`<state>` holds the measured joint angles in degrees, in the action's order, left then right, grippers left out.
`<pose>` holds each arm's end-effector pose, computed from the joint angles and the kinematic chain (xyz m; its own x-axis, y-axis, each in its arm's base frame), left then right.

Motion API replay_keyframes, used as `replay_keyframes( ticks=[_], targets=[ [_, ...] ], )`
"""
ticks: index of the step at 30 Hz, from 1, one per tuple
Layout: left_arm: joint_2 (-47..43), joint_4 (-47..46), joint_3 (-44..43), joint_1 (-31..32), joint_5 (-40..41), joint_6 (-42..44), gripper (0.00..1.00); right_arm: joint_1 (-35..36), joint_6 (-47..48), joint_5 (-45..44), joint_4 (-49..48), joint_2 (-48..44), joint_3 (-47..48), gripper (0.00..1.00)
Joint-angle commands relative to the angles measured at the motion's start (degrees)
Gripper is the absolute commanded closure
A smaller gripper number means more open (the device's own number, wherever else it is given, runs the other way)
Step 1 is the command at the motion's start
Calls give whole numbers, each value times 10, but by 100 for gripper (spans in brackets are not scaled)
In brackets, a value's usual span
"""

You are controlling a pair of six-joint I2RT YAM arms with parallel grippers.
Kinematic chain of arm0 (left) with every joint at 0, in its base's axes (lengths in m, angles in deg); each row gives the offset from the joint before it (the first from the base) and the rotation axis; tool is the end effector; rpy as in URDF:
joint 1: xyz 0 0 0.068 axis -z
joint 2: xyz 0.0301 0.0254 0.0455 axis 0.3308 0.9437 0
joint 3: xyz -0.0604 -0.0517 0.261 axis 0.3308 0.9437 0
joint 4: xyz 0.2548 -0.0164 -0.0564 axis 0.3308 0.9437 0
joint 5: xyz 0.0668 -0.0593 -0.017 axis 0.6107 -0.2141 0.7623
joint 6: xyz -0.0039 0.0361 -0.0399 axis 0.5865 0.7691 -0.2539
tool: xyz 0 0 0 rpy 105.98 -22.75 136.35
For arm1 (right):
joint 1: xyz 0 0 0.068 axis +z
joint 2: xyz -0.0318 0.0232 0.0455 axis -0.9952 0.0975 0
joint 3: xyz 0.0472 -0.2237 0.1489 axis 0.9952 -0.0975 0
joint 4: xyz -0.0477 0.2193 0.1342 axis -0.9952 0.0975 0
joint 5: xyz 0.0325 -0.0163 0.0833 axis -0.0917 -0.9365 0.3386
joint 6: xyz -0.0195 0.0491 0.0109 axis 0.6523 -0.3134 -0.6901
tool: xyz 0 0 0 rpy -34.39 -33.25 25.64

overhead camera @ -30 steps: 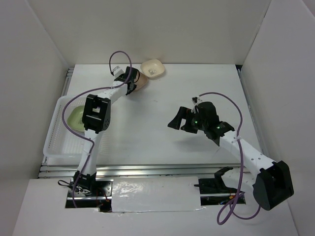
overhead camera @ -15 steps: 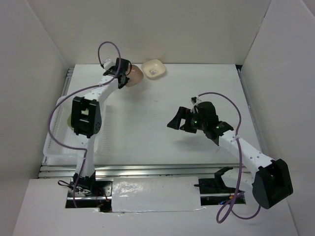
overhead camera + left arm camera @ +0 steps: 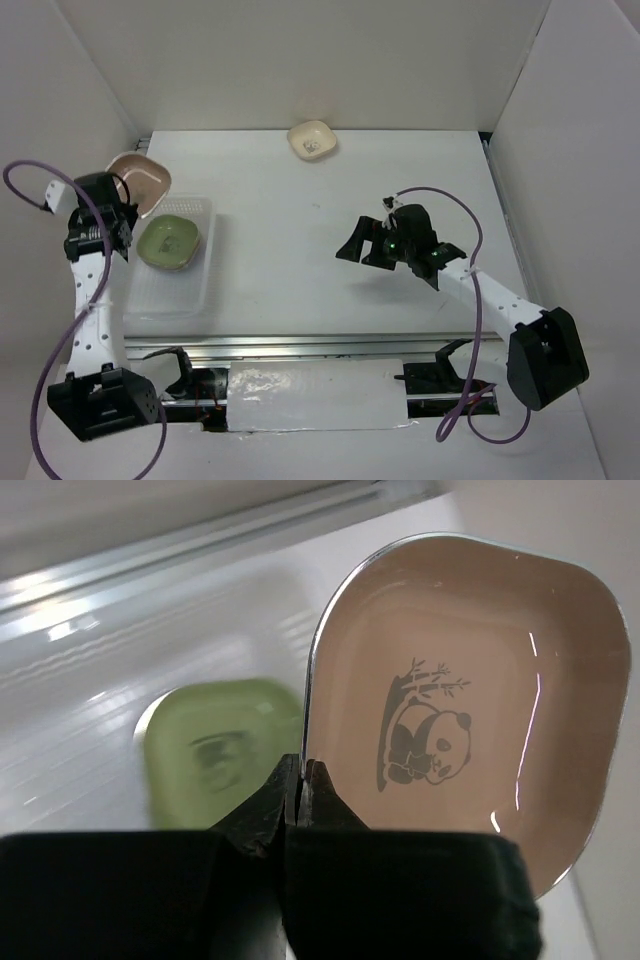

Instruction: Place the plates into the plastic bin on the countertop

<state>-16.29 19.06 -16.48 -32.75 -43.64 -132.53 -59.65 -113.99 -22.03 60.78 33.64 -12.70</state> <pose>0.2313 0.0699 0.3907 0.2290 -0.7370 -0.6359 -0.6690 0.3554 -0.6528 0.2229 0.1167 0.2319 -0.8258 0.2365 -0.5121 -0.1926 0.7351 0.6501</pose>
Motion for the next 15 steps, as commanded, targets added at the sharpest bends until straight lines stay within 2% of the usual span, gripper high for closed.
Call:
replay_keyframes(
  ticks=[1,3,4,7,11,15],
  targets=[
    [-52,14,93,-46,-75,24,100,-6,0,4,-22,2,36,0],
    [-79,-3,139,-91,-95,45,100,-6,0,3,-16,0,44,0],
    [-78,-9,147,-120,-129,65,100,-6,-1,1,-14,-2,45,0],
    [-43,-15,140,-149,-179,90,100,-5,-3,-3,-10,-13,43,0],
    [-13,-13,142,-152,-179,89,100,-2,-9,-8,-5,-25,42,0],
    [-10,-37,164,-151,-197,85,90,0,-14,-13,-1,-27,48,0]
  ],
)
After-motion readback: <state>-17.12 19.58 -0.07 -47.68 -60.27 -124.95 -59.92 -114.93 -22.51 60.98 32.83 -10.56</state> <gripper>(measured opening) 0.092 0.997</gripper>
